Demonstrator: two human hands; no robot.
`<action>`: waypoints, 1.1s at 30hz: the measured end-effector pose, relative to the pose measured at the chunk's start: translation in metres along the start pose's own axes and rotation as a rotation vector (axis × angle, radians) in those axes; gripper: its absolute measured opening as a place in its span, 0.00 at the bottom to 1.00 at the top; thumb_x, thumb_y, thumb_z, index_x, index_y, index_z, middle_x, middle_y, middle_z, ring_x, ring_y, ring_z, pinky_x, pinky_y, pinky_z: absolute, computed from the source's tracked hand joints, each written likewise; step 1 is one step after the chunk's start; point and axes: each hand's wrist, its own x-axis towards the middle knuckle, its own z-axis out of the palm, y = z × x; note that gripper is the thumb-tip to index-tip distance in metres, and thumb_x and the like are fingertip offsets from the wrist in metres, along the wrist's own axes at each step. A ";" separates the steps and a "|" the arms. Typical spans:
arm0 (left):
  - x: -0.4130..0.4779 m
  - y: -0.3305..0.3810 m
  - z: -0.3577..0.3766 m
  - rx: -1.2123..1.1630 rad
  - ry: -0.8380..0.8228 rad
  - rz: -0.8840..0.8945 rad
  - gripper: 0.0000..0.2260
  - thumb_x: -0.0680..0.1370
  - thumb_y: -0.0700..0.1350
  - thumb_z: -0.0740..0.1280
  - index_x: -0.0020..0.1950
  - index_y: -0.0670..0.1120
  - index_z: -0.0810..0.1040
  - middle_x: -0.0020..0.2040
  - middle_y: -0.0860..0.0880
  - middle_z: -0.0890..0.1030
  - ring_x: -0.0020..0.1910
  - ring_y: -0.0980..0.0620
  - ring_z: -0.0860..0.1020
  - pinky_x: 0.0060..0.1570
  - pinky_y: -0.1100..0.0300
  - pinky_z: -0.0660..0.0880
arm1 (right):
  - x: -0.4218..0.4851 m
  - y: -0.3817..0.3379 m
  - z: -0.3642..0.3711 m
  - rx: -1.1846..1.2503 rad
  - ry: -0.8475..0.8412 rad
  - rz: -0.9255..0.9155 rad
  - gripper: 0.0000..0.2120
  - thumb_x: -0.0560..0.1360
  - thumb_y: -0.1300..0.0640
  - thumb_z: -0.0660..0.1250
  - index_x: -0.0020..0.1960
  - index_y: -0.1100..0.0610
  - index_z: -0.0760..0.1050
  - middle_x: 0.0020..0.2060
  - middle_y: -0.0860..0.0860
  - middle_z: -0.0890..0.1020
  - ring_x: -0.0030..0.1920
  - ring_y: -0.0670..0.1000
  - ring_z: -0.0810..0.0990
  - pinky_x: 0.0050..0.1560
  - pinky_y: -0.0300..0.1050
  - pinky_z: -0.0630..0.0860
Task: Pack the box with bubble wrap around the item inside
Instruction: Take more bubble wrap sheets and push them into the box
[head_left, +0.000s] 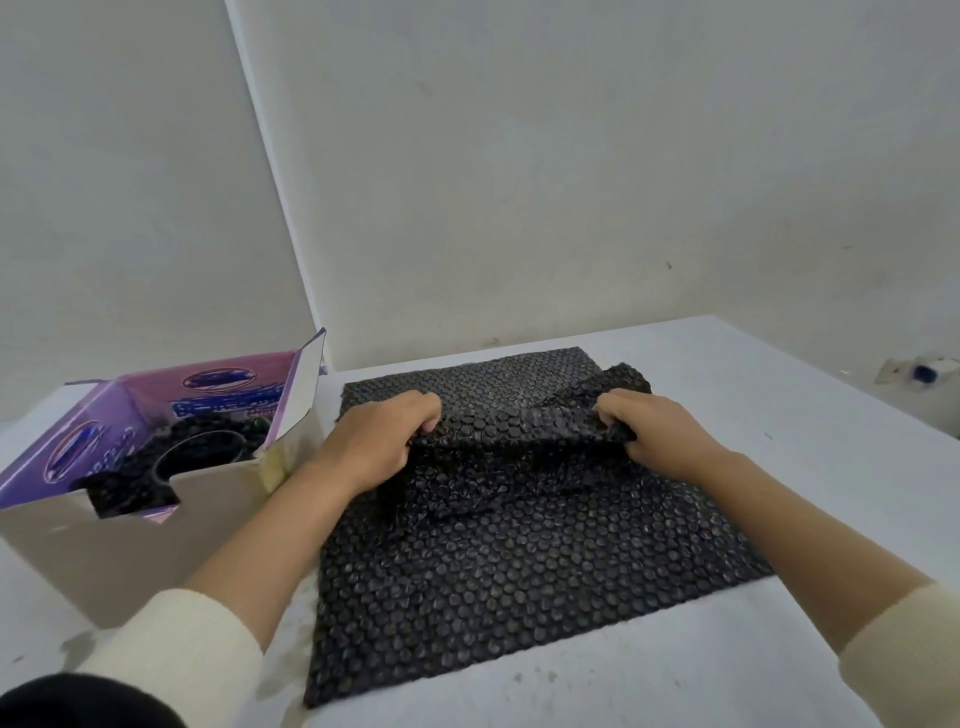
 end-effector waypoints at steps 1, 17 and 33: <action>-0.002 0.000 0.002 -0.001 -0.040 0.013 0.17 0.68 0.31 0.60 0.43 0.53 0.63 0.44 0.53 0.74 0.38 0.48 0.71 0.38 0.55 0.66 | -0.003 0.000 0.002 0.019 -0.022 -0.007 0.19 0.65 0.69 0.63 0.38 0.47 0.58 0.36 0.42 0.68 0.39 0.53 0.69 0.33 0.40 0.63; -0.003 -0.002 0.027 -0.273 -0.164 -0.163 0.16 0.68 0.55 0.73 0.45 0.53 0.68 0.45 0.54 0.74 0.40 0.55 0.71 0.40 0.57 0.68 | -0.019 0.001 0.012 0.457 -0.038 0.195 0.21 0.62 0.47 0.78 0.40 0.51 0.66 0.42 0.53 0.78 0.43 0.53 0.74 0.43 0.47 0.69; -0.004 0.020 -0.030 -0.585 -0.199 -0.142 0.23 0.69 0.53 0.73 0.61 0.45 0.77 0.62 0.49 0.78 0.62 0.51 0.74 0.65 0.55 0.68 | -0.014 -0.010 -0.063 0.719 -0.055 0.266 0.12 0.63 0.57 0.77 0.37 0.62 0.76 0.30 0.52 0.77 0.28 0.47 0.75 0.29 0.36 0.69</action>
